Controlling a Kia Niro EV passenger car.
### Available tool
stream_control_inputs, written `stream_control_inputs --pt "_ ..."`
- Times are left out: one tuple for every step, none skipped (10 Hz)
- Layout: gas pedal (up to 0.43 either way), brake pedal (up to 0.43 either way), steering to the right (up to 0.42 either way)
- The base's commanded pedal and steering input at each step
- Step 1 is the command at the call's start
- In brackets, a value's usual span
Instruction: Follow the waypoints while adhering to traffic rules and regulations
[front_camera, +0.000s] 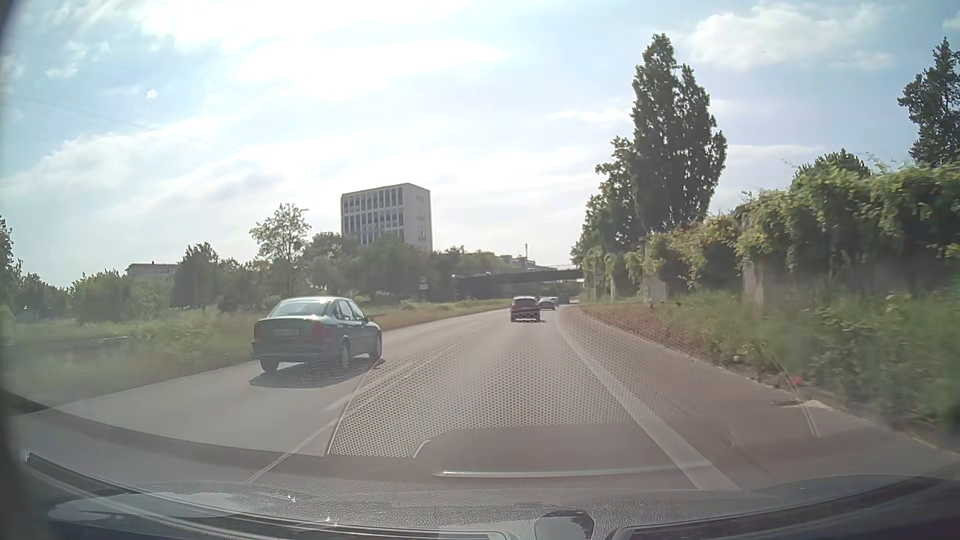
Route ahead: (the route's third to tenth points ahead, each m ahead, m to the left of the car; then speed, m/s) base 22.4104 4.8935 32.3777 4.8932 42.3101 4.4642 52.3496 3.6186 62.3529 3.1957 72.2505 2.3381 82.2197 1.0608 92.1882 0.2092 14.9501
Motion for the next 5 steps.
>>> stream_control_inputs --pt "0.079 0.000 0.004" --pt "0.079 0.000 0.004" --pt "0.079 0.000 0.004" --pt "0.079 0.000 0.004" --pt "0.079 0.000 0.004"
